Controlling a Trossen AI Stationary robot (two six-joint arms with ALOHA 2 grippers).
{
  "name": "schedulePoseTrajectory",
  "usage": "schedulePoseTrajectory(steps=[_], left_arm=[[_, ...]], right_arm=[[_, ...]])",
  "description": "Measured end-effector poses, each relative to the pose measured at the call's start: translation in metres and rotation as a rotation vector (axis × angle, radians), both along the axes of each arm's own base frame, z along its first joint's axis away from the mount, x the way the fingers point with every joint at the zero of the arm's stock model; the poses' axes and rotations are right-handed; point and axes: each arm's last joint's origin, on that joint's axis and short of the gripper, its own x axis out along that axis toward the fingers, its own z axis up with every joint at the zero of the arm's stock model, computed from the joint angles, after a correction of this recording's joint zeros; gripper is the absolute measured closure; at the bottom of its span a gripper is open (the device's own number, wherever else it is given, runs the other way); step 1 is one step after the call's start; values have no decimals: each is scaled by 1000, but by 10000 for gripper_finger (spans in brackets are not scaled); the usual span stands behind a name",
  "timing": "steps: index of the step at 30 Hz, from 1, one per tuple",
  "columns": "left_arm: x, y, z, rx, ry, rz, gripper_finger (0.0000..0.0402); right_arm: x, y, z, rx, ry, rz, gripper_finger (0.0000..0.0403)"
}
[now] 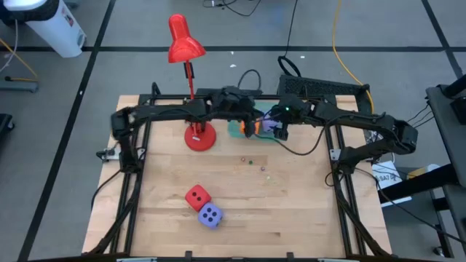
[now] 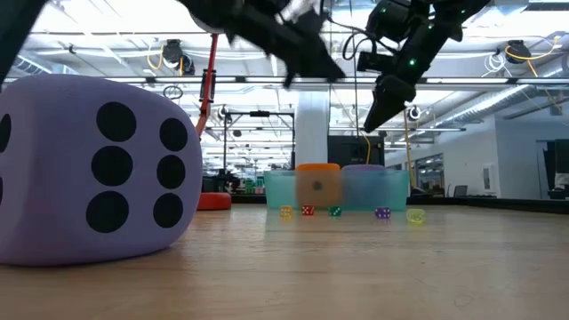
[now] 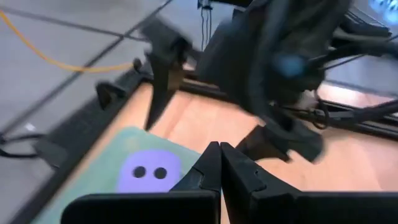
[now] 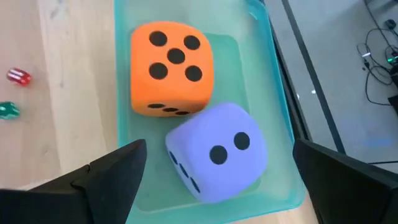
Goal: Pick & Place Dice
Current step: Put the big purple dice into the green bin
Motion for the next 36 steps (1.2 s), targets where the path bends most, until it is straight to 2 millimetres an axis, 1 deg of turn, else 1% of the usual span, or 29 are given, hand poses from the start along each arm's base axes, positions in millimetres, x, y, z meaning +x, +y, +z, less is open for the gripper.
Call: schedulePoseTrajectory(steps=[3, 5, 7, 10, 13, 15, 17, 20, 22, 24, 27, 32, 36], left_arm=[[-26, -14, 36, 68, 2, 11, 400], [-46, -22, 59, 101, -26, 23, 400], [-69, -29, 78, 124, -68, 29, 400], [-106, -38, 96, 134, -127, 35, 400], [-143, -47, 100, 125, -166, 45, 400], [-165, -53, 95, 115, -177, 48, 400], [-184, -58, 85, 103, -176, 48, 400], [-207, -65, 61, 67, -155, 52, 401], [-223, -70, 45, 44, -147, 55, 401], [-239, -74, 30, 35, -152, 73, 401], [-259, -81, 7, 38, -152, 89, 401], [-272, -90, -31, 36, -196, 73, 401], [-283, -93, -59, 49, -216, 104, 401]], right_arm=[[-5, 5, 9, 51, -66, 15, 20], [-9, 9, 19, 93, -146, 54, 44], [-12, 12, 30, 104, -226, 79, 79], [-21, 17, 44, 114, -317, 78, 144], [-31, 23, 57, 162, -407, 86, 213], [-37, 30, 64, 202, -455, 104, 257], [-42, 38, 69, 222, -494, 118, 299], [-46, 55, 65, 237, -547, 181, 355], [-48, 66, 57, 234, -589, 239, 386], [-50, 75, 50, 231, -655, 293, 397], [-51, 85, 35, 264, -782, 326, 390], [-49, 97, 3, 295, -919, 382, 397], [-49, 101, -18, 289, -936, 349, 400]])
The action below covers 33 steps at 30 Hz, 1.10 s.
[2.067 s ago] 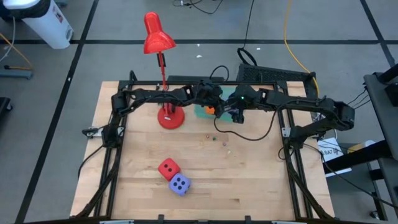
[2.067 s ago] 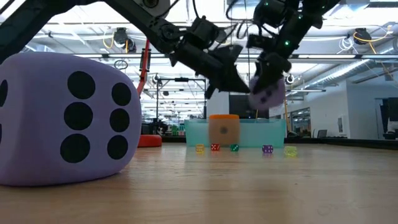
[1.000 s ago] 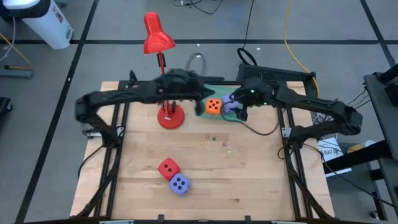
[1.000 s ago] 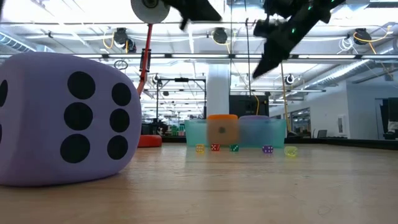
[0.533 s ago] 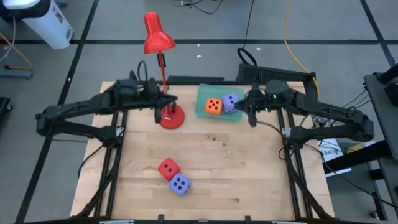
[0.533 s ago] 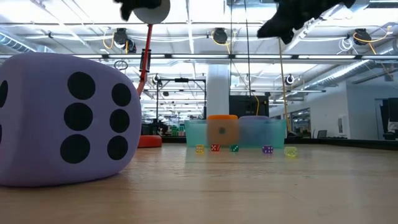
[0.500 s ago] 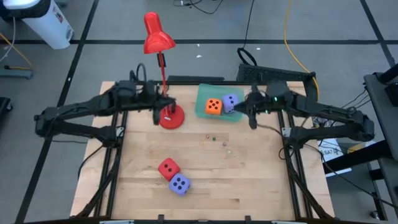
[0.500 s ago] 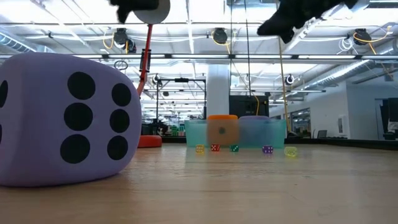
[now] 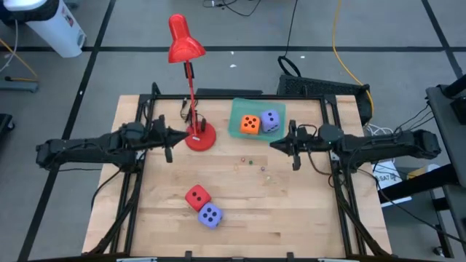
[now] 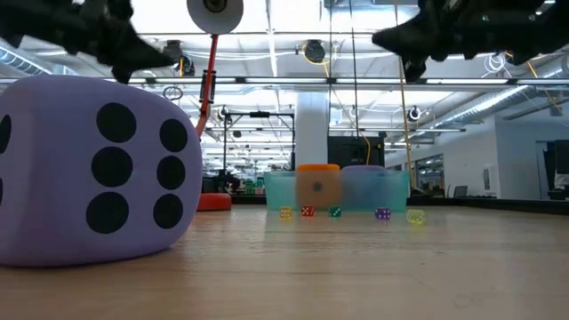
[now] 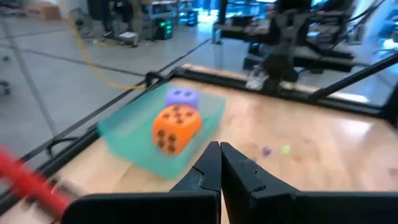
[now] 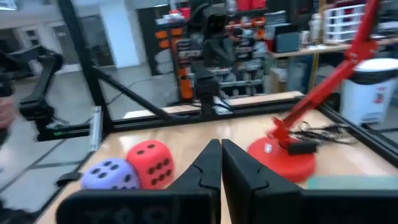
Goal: Pick & Place Dice
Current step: Put the big purple dice into the green bin
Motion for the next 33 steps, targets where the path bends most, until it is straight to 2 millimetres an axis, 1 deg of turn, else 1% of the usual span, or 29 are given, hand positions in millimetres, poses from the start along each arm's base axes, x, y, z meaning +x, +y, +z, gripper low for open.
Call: schedulePoseTrajectory(steps=[3, 7, 9, 12, 14, 17, 19, 23, 26, 30, 33], left_arm=[[-13, -1, -14, -4, -39, 34, 401], [-28, -3, -22, -10, -100, 25, 401], [-35, -4, -25, -13, -101, 26, 401], [-47, -6, -22, -8, -156, 34, 401], [-52, -7, -20, -5, -186, 26, 401], [-57, -7, -24, -22, -171, 22, 401], [-57, -8, -25, -31, -153, 23, 401], [-55, -7, -33, -39, -122, 22, 401], [-51, -7, -45, -57, -95, 25, 401], [-47, -6, -59, -74, -67, 26, 401], [-46, -6, -57, -64, -98, 23, 401]], right_arm=[[0, 5, -4, 1, 16, -7, 400], [-6, 8, 2, -30, -22, 2, 402], [-12, 6, 6, -37, -28, -51, 402], [-23, 5, 10, -51, -32, -123, 402], [-32, 5, 13, -65, -31, -122, 402], [-42, 6, 15, -80, -33, -120, 402], [-44, 6, 12, -79, -39, -124, 402], [-41, 6, 2, -79, -18, -122, 402], [-36, 5, -9, -47, 13, -119, 403], [-26, 7, -15, -21, 39, -111, 403], [-18, 10, -19, -30, 47, -93, 403]])
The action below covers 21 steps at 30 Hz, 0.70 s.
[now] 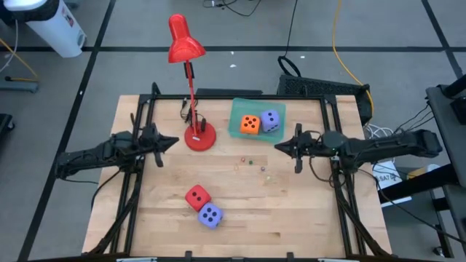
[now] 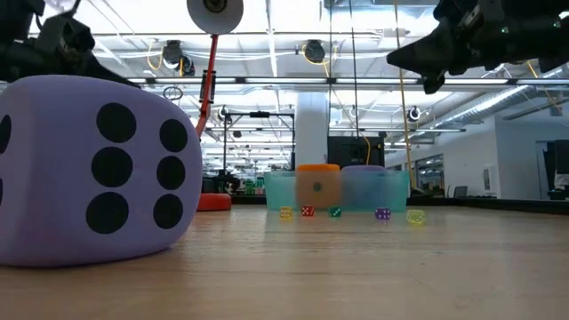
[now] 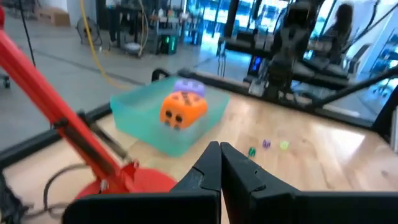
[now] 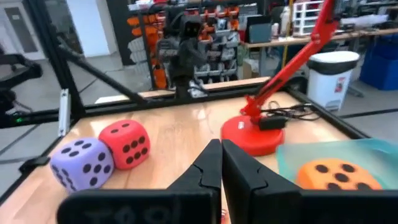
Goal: Pick & Place Dice
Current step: Put the big purple dice into the green bin
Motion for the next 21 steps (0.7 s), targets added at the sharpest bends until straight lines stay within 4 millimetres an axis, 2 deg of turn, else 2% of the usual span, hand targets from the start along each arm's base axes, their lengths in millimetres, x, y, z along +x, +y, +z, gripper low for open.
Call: schedulePoseTrajectory(steps=[5, 9, 14, 21], left_arm=[[0, 0, 4, 9, -39, -9, 400], [0, 0, 4, 10, -37, -10, 397], [0, 0, 4, 10, -37, -9, 396], [0, 0, 4, -25, -47, -4, 395]], right_arm=[[17, 10, 0, 33, 46, 15, 403], [41, 26, 5, 0, 121, 19, 403], [80, 59, 20, -62, 177, 40, 399], [135, 113, 34, -160, 217, -6, 360]])
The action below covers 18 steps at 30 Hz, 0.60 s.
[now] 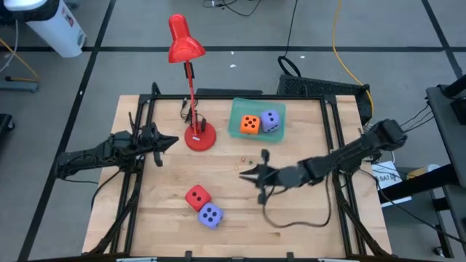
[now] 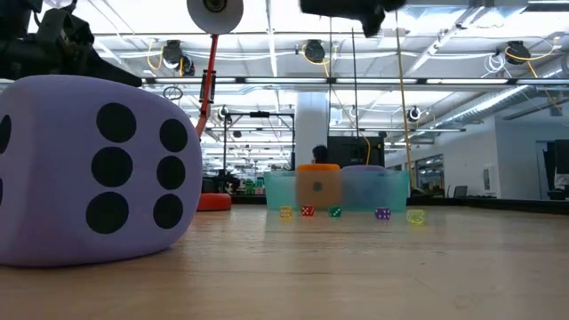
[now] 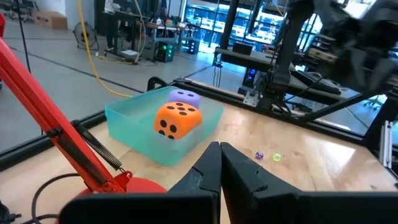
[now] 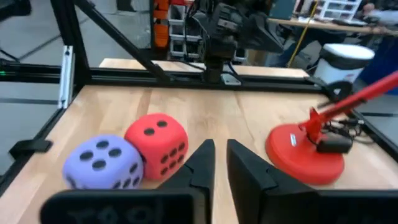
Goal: Pick & Place Dice
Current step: Put the big purple dice into the green bin
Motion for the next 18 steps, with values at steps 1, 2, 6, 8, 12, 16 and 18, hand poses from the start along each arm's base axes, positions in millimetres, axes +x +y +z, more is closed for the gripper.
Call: schedulePoseTrajectory(steps=[1, 2, 6, 8, 12, 16, 18], left_arm=[[0, 0, 0, 0, 0, 0, 395], [0, 0, 0, -4, 0, 0, 395], [0, 0, 0, -12, -3, 0, 394], [0, 0, 0, 5, 2, 0, 394], [0, 0, 0, 23, 7, -1, 394], [0, 0, -2, 14, 29, -19, 394], [0, -1, -4, 8, 50, -38, 394]], right_arm=[[6, 7, -1, -13, 10, -16, 353], [12, 13, -2, -25, 18, -40, 346], [36, 37, -6, 10, 28, -82, 308], [46, 49, -8, 45, 24, -76, 281], [66, 71, -21, 106, 34, -69, 206], [80, 88, -36, 193, 50, -62, 108], [85, 91, -42, 232, 58, -60, 58]])
